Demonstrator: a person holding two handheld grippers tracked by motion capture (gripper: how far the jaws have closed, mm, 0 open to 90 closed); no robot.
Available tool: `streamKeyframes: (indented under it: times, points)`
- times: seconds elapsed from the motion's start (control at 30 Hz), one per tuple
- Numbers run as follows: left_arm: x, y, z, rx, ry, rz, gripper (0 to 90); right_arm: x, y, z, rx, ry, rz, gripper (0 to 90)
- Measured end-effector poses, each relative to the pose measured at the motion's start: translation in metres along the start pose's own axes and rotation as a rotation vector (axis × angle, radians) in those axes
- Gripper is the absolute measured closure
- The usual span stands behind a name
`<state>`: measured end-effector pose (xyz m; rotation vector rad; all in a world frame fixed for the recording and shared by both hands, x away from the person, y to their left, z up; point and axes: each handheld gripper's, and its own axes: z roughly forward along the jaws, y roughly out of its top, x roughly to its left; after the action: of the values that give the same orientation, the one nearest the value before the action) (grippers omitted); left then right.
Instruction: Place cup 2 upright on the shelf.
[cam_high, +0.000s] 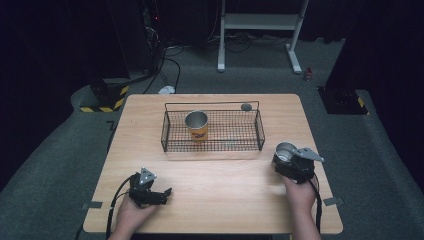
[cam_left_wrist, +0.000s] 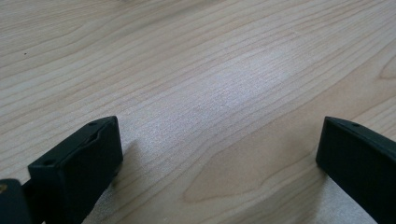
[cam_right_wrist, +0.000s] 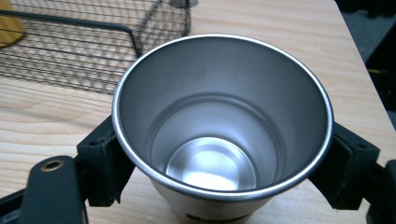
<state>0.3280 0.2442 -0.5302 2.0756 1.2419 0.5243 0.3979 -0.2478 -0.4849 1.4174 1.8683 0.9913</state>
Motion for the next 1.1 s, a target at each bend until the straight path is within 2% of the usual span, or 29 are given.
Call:
streamKeyframes:
  times: [0.27, 0.47, 0.67, 0.83, 0.97, 1.1]
  points:
    - [0.000, 0.000, 0.000, 0.000, 0.001, -0.001, 0.9, 0.023, 0.009, -0.007, -0.038, 0.048, -0.053, 18.2]
    - [0.000, 0.000, 0.000, 0.000, 0.002, 0.002, 0.9, 0.038, 0.013, -0.009, -0.054, 0.085, -0.072, 18.2]
    - [-0.001, 0.000, 0.000, -0.002, 0.007, -0.004, 0.9, 0.048, 0.014, -0.014, -0.064, 0.106, -0.067, 18.2]
    - [-0.001, 0.000, 0.000, -0.002, -0.006, 0.004, 0.9, 0.055, 0.013, -0.019, -0.074, 0.113, -0.072, 18.2]
    - [-0.001, 0.000, 0.000, 0.002, -0.008, 0.012, 0.7, 0.060, 0.010, -0.016, -0.066, 0.118, -0.067, 18.2]
    - [0.001, 0.000, 0.000, 0.002, 0.013, -0.015, 0.6, 0.066, 0.016, -0.016, -0.077, 0.104, -0.075, 18.2]
